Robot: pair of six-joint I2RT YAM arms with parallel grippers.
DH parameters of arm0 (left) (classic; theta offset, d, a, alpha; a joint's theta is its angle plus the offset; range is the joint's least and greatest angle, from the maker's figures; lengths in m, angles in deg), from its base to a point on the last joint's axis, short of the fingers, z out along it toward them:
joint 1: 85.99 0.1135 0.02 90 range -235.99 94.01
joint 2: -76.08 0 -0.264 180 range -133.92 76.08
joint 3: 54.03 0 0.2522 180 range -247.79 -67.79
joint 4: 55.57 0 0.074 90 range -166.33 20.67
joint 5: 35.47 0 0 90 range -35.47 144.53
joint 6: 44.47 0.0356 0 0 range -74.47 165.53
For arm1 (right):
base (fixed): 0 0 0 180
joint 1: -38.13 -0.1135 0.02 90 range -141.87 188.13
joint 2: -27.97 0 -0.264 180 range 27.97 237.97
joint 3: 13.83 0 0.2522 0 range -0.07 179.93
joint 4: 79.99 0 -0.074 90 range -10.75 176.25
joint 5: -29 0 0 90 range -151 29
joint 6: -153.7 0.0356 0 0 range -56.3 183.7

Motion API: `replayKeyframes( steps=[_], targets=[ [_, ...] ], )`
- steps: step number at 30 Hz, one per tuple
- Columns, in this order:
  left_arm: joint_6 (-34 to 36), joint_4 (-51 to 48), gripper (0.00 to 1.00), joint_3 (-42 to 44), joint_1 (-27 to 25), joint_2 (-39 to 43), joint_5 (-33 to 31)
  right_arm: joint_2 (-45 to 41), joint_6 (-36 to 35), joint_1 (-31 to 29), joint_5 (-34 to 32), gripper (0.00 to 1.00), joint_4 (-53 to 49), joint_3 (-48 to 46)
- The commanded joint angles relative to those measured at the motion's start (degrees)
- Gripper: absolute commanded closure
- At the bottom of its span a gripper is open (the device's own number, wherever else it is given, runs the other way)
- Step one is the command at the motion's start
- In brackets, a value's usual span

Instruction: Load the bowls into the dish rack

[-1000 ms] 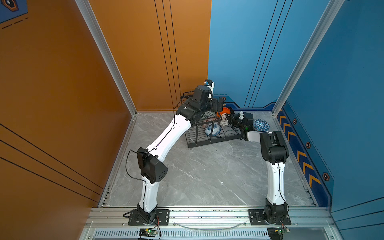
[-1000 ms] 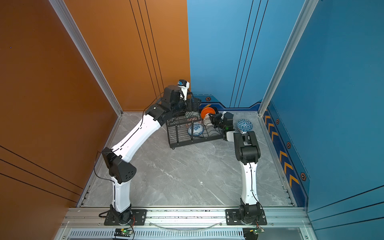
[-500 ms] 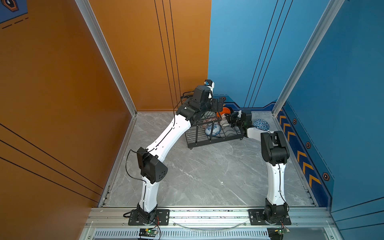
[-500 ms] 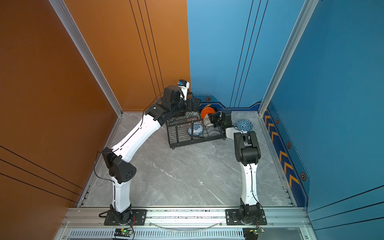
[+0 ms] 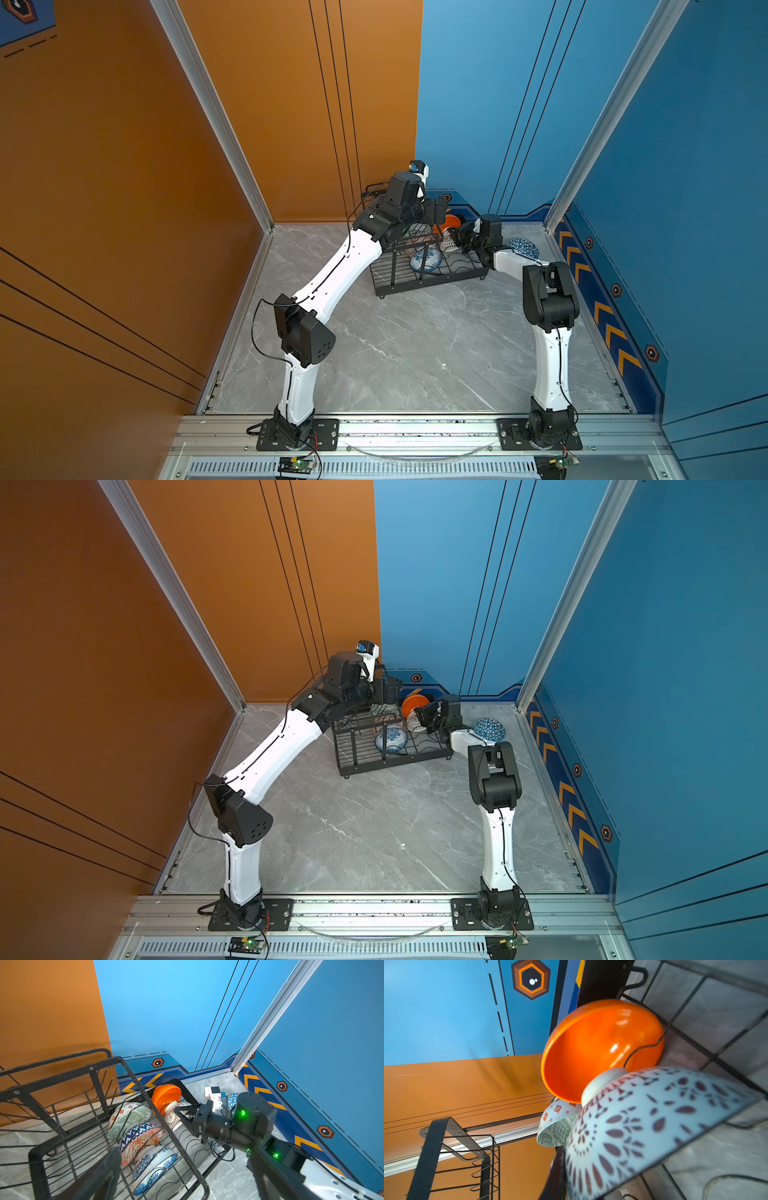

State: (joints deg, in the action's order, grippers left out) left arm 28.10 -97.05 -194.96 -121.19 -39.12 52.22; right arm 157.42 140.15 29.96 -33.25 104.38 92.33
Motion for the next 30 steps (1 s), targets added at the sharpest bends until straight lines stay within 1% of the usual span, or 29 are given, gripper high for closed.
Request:
replayKeyframes(
  steps=[1, 6, 19, 30],
  targets=[
    [0.2, -0.4, 0.02, 0.7, 0.0, 1.8, -0.4, -2.1, -2.1, 0.1, 0.2, 0.90, -8.1, -1.6],
    [0.2, -0.4, 0.02, 0.8, -0.3, 1.9, -0.5, -2.5, -3.2, 0.4, 0.0, 0.89, -10.7, -0.6],
    [0.4, -0.4, 0.02, 2.0, -0.6, 2.8, -1.1, -1.9, -3.1, 0.2, 0.1, 0.79, -12.1, 1.1],
    [0.6, -0.4, 0.02, 3.0, -0.7, 3.7, -1.6, -1.7, -3.4, 0.0, -0.2, 0.74, -12.9, 2.2]
  ],
)
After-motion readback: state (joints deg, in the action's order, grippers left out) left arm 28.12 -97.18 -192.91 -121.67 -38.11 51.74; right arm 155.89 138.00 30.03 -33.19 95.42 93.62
